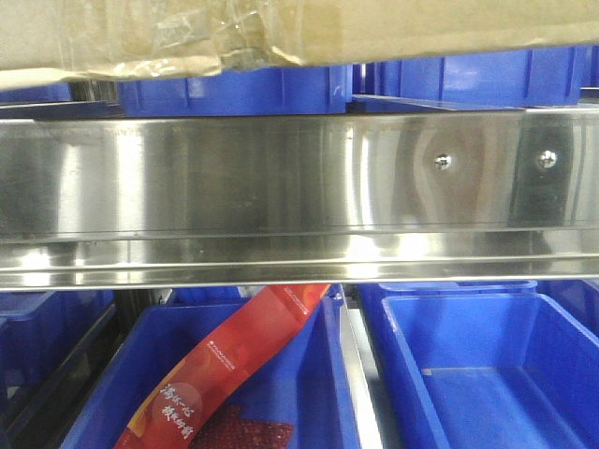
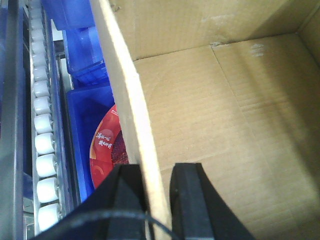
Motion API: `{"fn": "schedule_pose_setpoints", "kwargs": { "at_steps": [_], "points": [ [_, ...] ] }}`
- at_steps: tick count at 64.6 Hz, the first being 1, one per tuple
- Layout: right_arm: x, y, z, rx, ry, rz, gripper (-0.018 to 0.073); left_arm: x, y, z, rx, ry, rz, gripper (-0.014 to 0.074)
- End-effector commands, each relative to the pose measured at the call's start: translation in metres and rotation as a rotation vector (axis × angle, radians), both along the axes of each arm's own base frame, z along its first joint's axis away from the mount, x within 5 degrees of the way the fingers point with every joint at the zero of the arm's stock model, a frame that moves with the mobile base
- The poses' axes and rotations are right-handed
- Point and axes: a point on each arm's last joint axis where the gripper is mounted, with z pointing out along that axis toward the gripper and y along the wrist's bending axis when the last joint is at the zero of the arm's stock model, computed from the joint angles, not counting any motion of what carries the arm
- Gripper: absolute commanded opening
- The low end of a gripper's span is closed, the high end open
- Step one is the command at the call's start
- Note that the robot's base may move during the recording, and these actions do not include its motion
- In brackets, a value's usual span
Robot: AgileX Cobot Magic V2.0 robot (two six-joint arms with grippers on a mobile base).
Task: Grab carton from right shelf to conveyor
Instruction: 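Pull the held carton back from the shelf with both grippers, then hold the carton with both grippers while driving toward the red conveyor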
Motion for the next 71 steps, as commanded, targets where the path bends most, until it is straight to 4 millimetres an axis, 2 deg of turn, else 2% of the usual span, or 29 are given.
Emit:
{"fn": "schedule_pose_setpoints", "kwargs": {
  "at_steps": [1, 71],
  "points": [
    [-0.0023, 0.0063, 0.0084, 0.082, -0.058, 0.057, -0.0070, -0.0029, -0.0086, 0.0063, -0.076, -0.028, -0.056, -0.0013],
    [-0.0023, 0.0064, 0.0085, 0.083, -0.059, 0.057, -0.0070, -0.0029, -0.0086, 0.0063, -0.076, -0.028, -0.056, -0.0013]
  ]
}}
